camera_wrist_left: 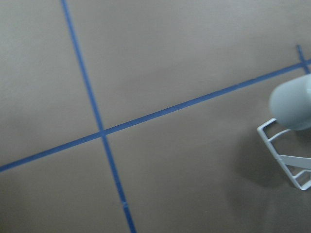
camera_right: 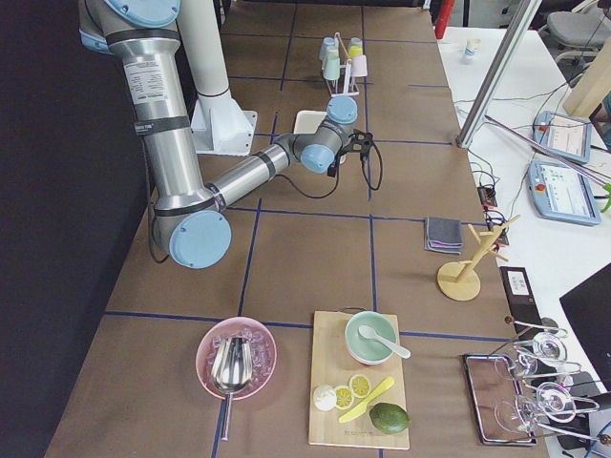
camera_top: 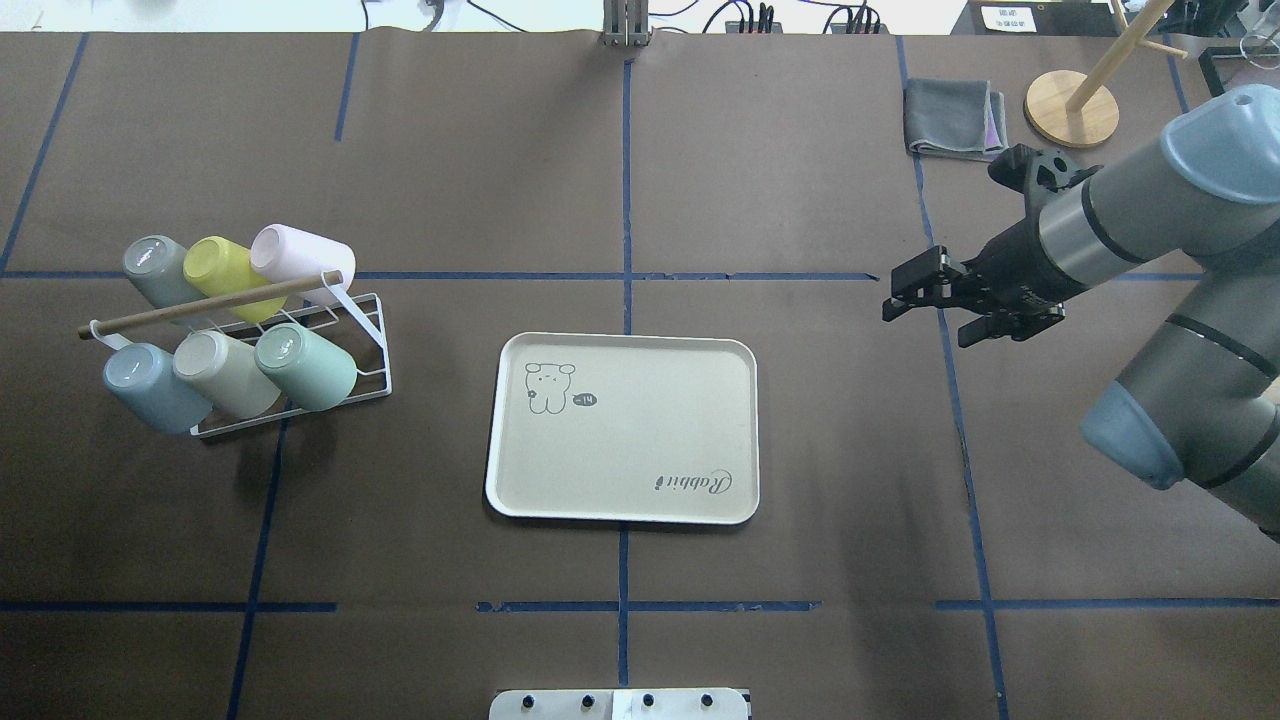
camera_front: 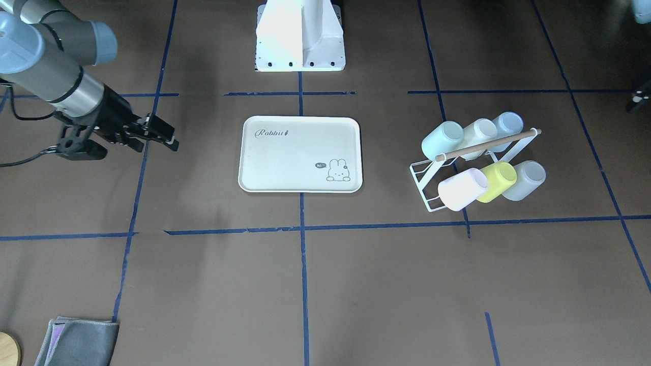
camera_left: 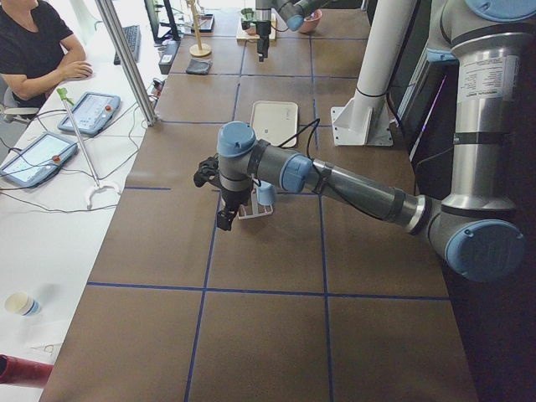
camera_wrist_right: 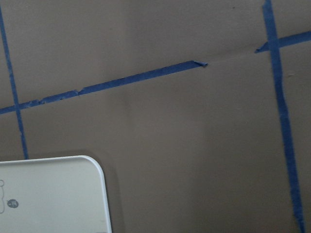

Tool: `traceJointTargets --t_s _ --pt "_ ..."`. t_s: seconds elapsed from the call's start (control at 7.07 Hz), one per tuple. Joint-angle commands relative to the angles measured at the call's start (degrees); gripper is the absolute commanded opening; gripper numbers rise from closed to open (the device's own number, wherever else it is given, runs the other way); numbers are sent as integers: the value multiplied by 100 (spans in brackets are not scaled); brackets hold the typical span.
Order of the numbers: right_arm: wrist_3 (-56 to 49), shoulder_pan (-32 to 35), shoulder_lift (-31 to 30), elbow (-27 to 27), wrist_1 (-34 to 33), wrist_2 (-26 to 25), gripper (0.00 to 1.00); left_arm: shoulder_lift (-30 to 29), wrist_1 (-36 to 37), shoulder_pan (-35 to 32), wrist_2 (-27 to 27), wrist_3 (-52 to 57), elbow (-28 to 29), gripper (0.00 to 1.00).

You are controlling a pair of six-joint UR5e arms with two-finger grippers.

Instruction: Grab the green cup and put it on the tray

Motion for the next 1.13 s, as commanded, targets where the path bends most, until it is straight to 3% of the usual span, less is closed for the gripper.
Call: traceJointTargets --t_s 0.0,0.42,0.71,0.99 --pt "-405 326 -405 85 0 101 98 -160 16 711 29 -1018 -689 100" --pt "-687 520 -730 112 9 110 98 -1397 77 1461 47 -1416 -718 99" --pt "-801 704 -854 112 18 110 98 -1821 86 2143 957 -1445 -875 100" --pt "-1623 1256 -1283 94 -9 127 98 -1945 104 2752 1494 -1446 -893 100"
